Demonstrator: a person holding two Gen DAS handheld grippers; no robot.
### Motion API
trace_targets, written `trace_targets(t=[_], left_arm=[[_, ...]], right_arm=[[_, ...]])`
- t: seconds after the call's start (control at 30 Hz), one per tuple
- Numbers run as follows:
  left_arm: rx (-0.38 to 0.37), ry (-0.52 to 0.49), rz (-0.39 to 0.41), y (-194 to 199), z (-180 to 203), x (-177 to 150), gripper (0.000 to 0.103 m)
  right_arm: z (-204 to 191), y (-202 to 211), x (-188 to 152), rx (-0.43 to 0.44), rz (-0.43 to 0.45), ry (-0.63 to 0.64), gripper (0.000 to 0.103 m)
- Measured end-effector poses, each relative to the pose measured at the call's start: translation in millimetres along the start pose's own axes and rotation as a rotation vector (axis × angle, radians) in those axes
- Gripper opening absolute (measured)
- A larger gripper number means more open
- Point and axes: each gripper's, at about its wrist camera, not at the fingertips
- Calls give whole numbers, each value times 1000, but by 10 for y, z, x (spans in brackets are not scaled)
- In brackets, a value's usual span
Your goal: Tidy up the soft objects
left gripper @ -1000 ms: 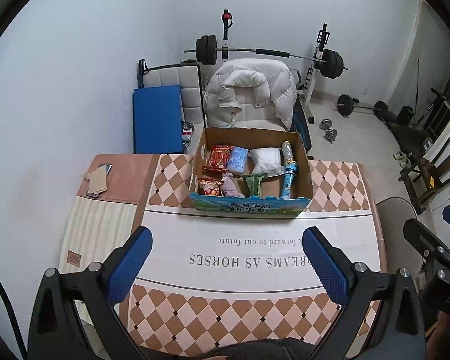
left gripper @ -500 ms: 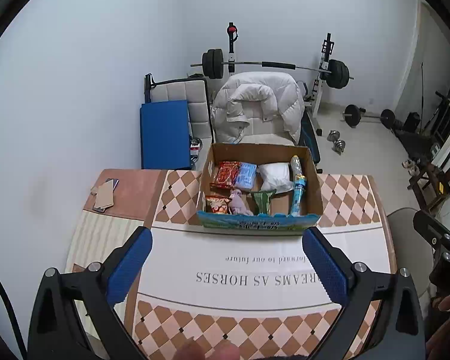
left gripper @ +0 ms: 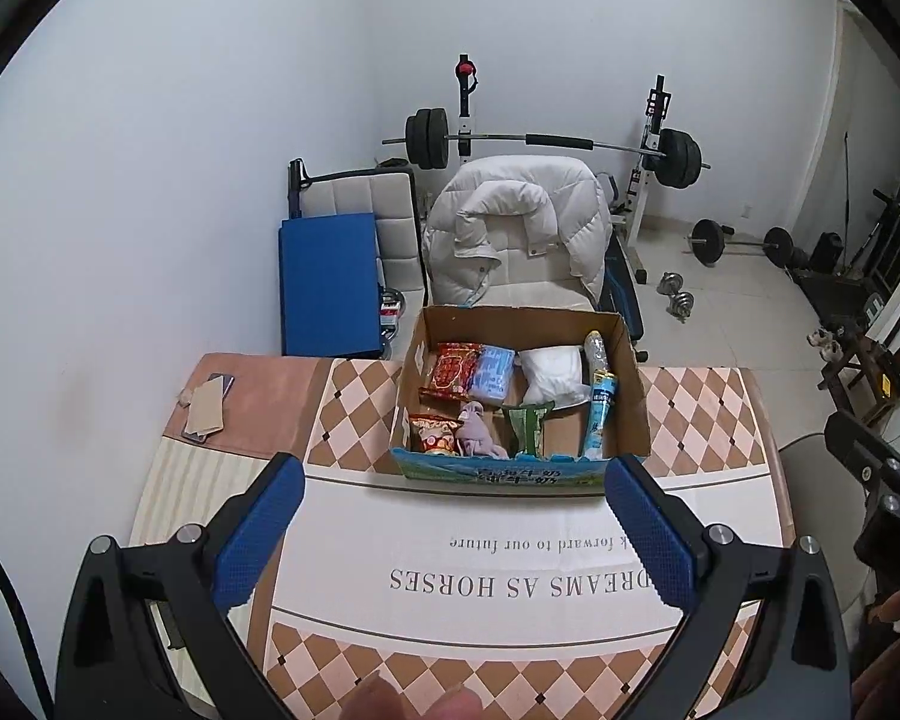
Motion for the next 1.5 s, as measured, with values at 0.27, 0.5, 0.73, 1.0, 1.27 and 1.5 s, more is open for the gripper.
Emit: trace_targets(t=[0.27,0.5,0.73,1.0,1.27,1.5], left_arm=[[-22,3,3,-15,8,55,102],[-22,8,5,-17,-6,70,102],[-22,5,8,-17,-8,79,102],[-16,7,9,-17,-16,98,103],[-19,8,8,-19,-29,107,103],[-21,10,7,-14,-52,124,103]], right_arm=[[-37,-44,43,-7,5,5,103],[-9,-28,64,-20,13,-1,103],[5,-16,61,-24,15,-1,103],[8,-11,76,-20,18,4,103],[9,-11,79,-24,19,5,103],[6,-7,76,-24,19,8,103]])
Point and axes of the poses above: each gripper's, at about its wrist camera, not at the fingertips, and y roughly against the way its jaws point, z to its right, x to its top, and after that the axes turned 6 degrees about x, right-handed
